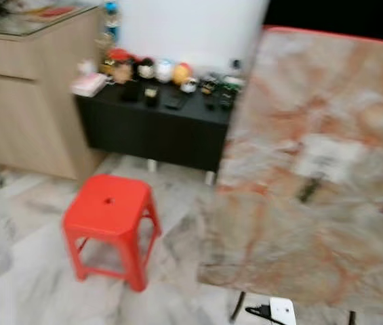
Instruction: Hang keys on a hook
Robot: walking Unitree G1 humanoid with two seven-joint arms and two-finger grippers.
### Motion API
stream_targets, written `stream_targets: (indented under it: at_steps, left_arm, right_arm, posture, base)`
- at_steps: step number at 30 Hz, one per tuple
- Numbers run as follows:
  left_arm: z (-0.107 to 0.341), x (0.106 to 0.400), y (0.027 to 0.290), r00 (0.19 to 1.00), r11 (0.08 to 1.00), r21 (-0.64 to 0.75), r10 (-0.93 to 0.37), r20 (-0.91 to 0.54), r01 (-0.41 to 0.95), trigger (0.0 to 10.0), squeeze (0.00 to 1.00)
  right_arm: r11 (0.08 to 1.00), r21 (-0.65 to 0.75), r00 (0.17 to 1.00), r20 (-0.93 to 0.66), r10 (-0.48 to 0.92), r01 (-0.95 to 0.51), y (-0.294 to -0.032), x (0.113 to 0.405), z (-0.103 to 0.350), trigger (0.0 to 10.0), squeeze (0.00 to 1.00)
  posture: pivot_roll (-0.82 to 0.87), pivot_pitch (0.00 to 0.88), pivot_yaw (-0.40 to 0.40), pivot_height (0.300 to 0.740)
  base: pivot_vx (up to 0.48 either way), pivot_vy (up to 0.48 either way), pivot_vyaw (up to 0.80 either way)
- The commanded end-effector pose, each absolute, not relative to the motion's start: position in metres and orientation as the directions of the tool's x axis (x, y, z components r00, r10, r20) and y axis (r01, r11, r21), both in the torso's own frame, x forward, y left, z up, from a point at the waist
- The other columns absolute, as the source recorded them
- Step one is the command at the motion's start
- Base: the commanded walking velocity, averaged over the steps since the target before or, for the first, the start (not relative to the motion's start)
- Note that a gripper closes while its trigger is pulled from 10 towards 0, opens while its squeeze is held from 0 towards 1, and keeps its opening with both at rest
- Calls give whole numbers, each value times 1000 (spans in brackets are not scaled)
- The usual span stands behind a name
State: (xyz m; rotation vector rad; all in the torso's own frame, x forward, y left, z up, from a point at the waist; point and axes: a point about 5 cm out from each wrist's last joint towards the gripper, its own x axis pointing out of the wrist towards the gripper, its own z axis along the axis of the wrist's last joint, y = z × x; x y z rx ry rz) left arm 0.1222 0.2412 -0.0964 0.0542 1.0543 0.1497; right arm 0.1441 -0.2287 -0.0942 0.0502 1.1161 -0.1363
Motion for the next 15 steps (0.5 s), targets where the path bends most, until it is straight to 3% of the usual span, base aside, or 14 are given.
stream_targets:
  at_steps: [1,8,11,15]
  left_arm:
    - [-99,119,236,474,992,101,126,-871,-77,10000,0]
    - [-99,119,235,477,993,97,120,-871,-73,10000,0]
    - [-99,119,234,477,993,96,119,-871,-72,10000,0]
    - [-99,118,235,474,993,96,116,-873,-66,10000,0]
  right_arm:
    - [991,-23,435,-897,-79,133,-227,147,-94,10000,0]
    - [994,-18,436,-898,-63,105,-227,148,-93,10000,0]
    - [999,-39,416,-908,-48,32,-227,148,-93,10000,0]
    - [999,-36,415,-909,-42,22,-227,147,-93,10000,0]
  posture:
    - [22,0,-54,740]
    - [25,0,-57,740]
    - [25,0,-56,740]
    - [25,0,-53,740]
  base:
    - [0,-480,-631]
    - [0,-69,-606]
    - [0,-480,0]
    - [0,0,0]
